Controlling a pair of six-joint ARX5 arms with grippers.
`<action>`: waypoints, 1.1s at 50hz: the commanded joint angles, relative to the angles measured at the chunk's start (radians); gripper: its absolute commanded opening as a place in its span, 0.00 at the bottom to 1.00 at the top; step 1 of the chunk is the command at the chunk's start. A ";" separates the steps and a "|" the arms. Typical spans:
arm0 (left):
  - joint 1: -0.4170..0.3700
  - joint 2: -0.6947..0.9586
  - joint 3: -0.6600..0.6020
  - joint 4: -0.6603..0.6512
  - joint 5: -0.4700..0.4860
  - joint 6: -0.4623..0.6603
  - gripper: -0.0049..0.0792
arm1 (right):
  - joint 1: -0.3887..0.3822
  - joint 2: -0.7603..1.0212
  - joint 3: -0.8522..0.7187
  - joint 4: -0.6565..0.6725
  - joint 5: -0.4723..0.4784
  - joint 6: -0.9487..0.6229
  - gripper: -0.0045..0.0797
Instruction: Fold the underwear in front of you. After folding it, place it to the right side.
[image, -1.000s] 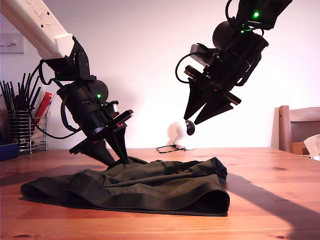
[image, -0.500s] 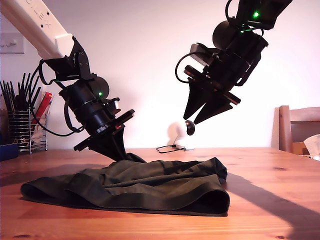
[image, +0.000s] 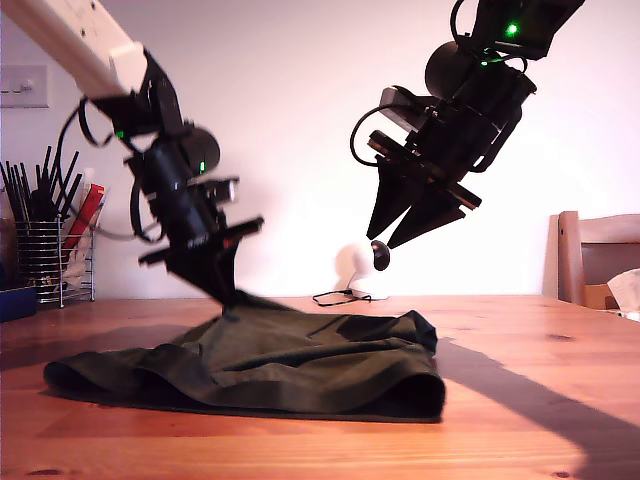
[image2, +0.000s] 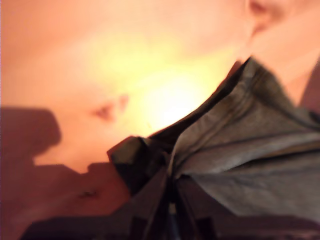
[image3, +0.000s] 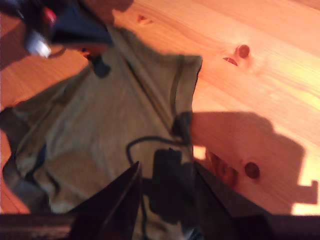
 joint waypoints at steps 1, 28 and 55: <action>-0.002 -0.050 0.048 -0.019 0.000 0.021 0.03 | 0.005 0.002 -0.010 0.003 -0.001 -0.003 0.38; 0.043 -0.023 0.107 -0.224 -0.233 0.106 0.03 | 0.005 0.002 -0.011 -0.013 -0.001 -0.003 0.38; 0.053 -0.011 0.107 -0.237 -0.337 0.183 0.40 | 0.017 0.002 -0.010 -0.053 -0.002 -0.004 0.38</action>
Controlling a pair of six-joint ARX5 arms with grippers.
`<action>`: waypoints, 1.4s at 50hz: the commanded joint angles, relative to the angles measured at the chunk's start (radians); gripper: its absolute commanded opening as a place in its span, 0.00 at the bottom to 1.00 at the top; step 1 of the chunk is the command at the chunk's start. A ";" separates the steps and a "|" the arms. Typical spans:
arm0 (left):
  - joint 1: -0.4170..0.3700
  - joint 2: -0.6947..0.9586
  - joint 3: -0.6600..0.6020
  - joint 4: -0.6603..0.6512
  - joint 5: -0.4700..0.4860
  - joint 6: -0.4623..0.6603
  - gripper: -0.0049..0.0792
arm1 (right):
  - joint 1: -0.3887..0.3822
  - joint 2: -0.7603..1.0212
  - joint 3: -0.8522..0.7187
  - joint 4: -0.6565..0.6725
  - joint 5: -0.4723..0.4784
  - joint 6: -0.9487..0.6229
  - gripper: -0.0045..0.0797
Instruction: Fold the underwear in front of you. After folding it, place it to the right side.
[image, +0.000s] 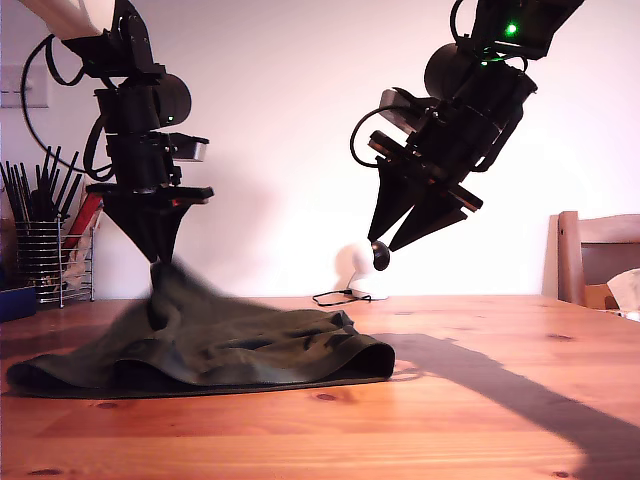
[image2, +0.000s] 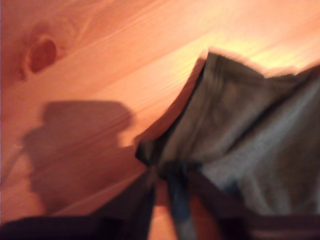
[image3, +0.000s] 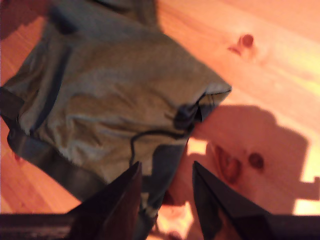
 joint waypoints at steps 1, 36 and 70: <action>-0.003 0.042 -0.014 -0.018 -0.007 0.006 0.40 | 0.015 0.002 -0.010 -0.011 -0.002 -0.006 0.38; -0.156 0.047 -0.014 -0.078 0.318 -0.052 0.36 | 0.019 0.074 -0.011 -0.198 0.000 -0.006 0.37; -0.155 0.048 -0.016 -0.124 0.312 -0.052 0.36 | 0.090 0.199 -0.011 -0.167 -0.001 0.048 0.52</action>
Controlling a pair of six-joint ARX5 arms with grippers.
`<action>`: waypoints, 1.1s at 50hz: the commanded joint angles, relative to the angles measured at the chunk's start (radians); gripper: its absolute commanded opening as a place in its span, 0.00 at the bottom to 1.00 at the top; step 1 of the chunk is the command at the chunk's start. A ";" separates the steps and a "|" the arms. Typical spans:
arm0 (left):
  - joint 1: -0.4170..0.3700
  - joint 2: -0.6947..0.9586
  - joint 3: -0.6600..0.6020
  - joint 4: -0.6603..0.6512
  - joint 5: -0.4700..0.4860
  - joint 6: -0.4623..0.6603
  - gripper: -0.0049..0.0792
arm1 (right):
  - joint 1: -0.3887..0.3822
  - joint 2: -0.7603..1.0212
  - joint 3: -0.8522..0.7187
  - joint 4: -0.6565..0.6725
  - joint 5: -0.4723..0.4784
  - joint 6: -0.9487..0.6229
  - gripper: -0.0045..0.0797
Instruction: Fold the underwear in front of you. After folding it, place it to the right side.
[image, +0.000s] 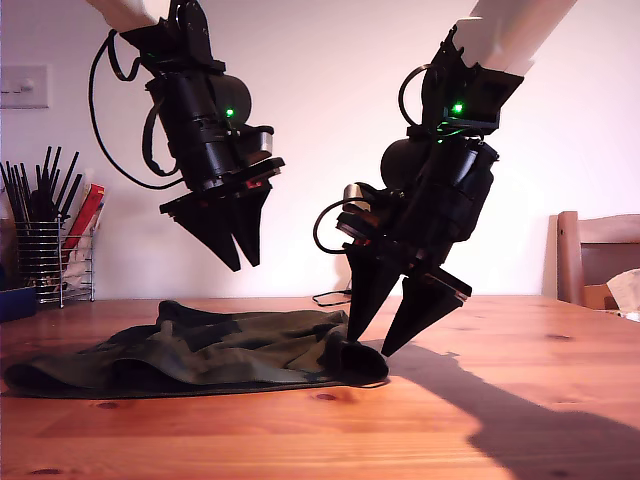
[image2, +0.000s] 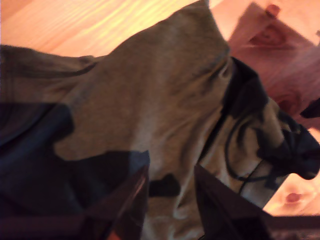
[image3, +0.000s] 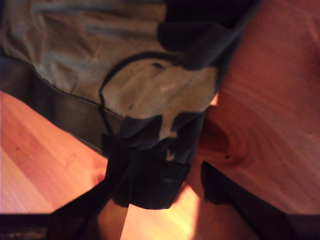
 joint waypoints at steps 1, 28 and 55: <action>0.001 0.046 -0.016 -0.006 0.002 -0.002 0.36 | 0.008 0.027 -0.010 0.002 0.000 0.002 0.52; 0.025 0.046 -0.016 -0.022 0.002 -0.002 0.36 | 0.013 0.067 -0.010 0.018 -0.098 0.035 0.54; 0.042 0.046 -0.016 -0.021 0.002 -0.002 0.36 | 0.052 0.113 -0.010 0.021 -0.018 0.038 0.04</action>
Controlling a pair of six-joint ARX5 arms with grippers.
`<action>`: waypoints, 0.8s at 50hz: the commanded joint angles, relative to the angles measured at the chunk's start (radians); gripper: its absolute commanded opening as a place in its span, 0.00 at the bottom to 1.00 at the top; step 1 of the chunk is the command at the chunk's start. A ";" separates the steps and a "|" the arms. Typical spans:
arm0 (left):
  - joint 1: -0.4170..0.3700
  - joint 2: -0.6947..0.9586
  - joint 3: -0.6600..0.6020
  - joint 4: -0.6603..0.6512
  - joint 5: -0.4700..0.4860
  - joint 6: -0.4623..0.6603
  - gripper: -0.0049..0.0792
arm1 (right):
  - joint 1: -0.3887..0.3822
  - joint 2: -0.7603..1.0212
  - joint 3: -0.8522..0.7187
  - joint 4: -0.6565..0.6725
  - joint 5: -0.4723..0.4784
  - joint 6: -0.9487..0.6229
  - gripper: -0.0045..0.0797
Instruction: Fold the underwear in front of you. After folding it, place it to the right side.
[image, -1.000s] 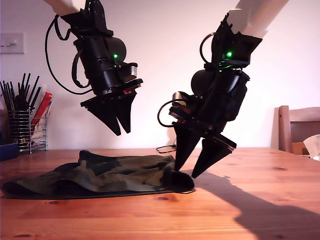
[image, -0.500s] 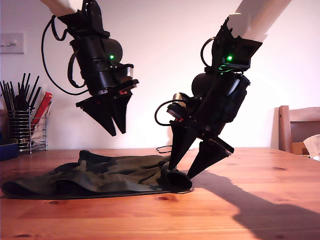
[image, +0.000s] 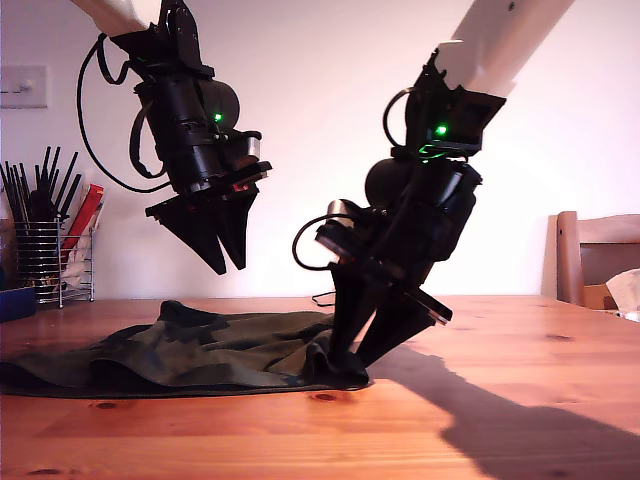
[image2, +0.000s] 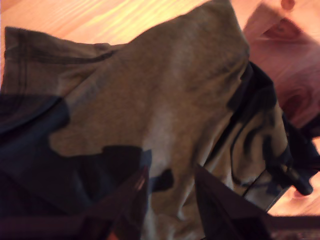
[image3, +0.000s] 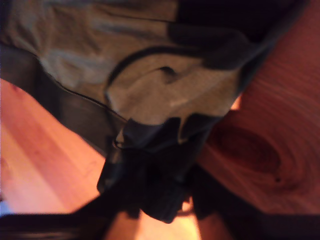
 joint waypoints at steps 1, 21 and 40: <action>0.009 0.042 -0.016 0.000 0.001 -0.002 0.36 | 0.007 0.061 -0.013 -0.010 0.051 0.008 0.04; 0.065 0.042 -0.016 -0.007 -0.034 -0.001 0.36 | -0.030 -0.003 -0.013 -0.124 0.284 0.019 0.04; 0.085 0.042 -0.016 -0.034 -0.032 -0.001 0.36 | -0.078 -0.143 -0.013 -0.249 0.475 -0.002 0.04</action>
